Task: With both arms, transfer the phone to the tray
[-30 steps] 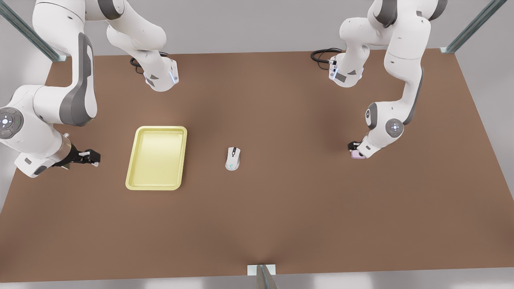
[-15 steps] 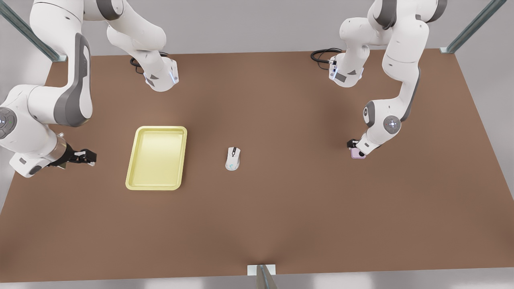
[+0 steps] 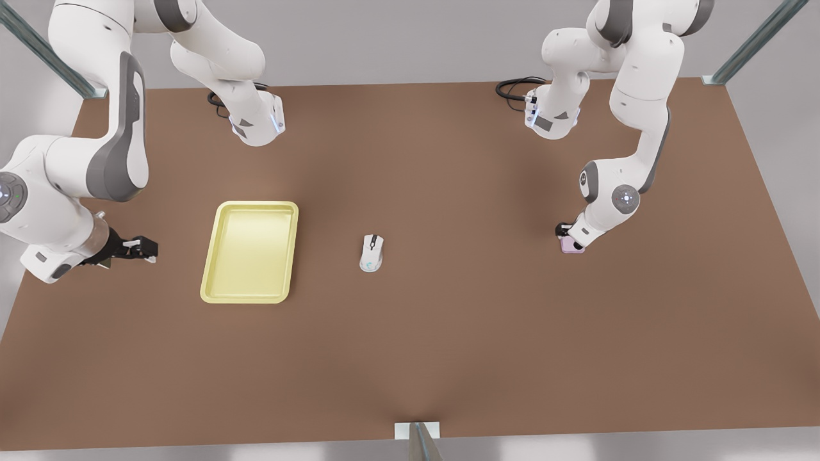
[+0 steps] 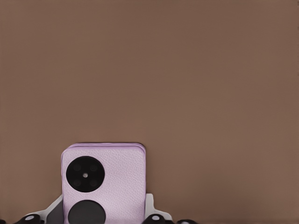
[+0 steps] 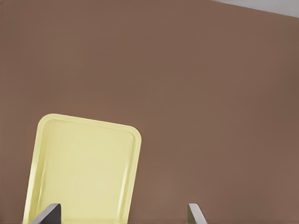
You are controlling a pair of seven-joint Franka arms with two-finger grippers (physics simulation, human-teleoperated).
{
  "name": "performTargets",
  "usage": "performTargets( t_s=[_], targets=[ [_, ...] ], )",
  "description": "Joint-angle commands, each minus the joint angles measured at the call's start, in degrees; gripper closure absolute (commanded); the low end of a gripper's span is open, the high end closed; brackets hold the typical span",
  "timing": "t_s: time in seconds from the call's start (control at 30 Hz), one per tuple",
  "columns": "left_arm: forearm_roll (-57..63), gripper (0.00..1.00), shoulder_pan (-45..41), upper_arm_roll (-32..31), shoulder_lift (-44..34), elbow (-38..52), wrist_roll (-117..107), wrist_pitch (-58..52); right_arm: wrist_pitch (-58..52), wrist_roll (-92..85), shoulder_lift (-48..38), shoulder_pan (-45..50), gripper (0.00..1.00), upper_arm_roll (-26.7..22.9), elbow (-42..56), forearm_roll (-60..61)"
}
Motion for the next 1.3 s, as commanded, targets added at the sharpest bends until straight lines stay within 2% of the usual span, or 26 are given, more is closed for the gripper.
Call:
performTargets(
  t_s=[0.0, 0.37, 0.57, 0.6, 0.67, 0.83, 0.9, 1.13, 1.27],
  targets=[
    [0.06, 0.18, -0.05, 0.00, -0.01, 0.02, -0.03, -0.18, -0.62, -0.28, -0.26, 0.07, 0.00, 0.00, 0.07, 0.13],
    [-0.03, 0.18, -0.05, -0.08, -1.24, 1.16, -0.90, -2.82, -0.62, 0.77, -0.09, 0.16, 0.00, 0.09, 0.24, 0.13],
    [-0.03, 0.19, -0.22, -9.75, -1.86, 4.67, -13.47, -3.61, -2.11, 3.06, 0.18, 0.16, 0.00, 0.26, 1.74, 0.22],
    [0.06, 0.19, -0.49, -12.30, -1.77, 6.52, -16.28, -4.75, -2.11, 3.06, 0.18, 0.07, 0.00, 0.26, 1.74, 0.22],
    [0.06, 0.19, -5.93, -12.92, 0.33, 13.19, -22.78, -8.18, -2.20, 2.97, 0.18, 0.25, 0.00, 0.26, 1.74, 0.22],
    [0.41, 0.19, -19.82, -12.83, 14.75, 38.95, -39.14, -17.15, -2.20, 2.53, 0.18, -0.19, 0.00, 0.26, 1.56, 0.22],
    [0.59, 0.19, -21.76, -12.83, 18.53, 44.57, -39.58, -17.23, -2.20, 2.45, 0.18, -0.10, 0.00, 0.26, 1.65, 0.22],
    [1.20, 0.18, -27.64, -12.74, 27.67, 58.11, -40.28, -19.87, -2.20, 1.48, 0.53, -0.37, 0.00, 0.26, 1.74, 0.22],
    [8.41, 0.18, -27.65, -12.74, 31.45, 61.54, -39.75, -19.78, -2.11, 0.07, 0.71, -0.46, 0.00, 0.09, 1.82, 0.22]
  ],
)
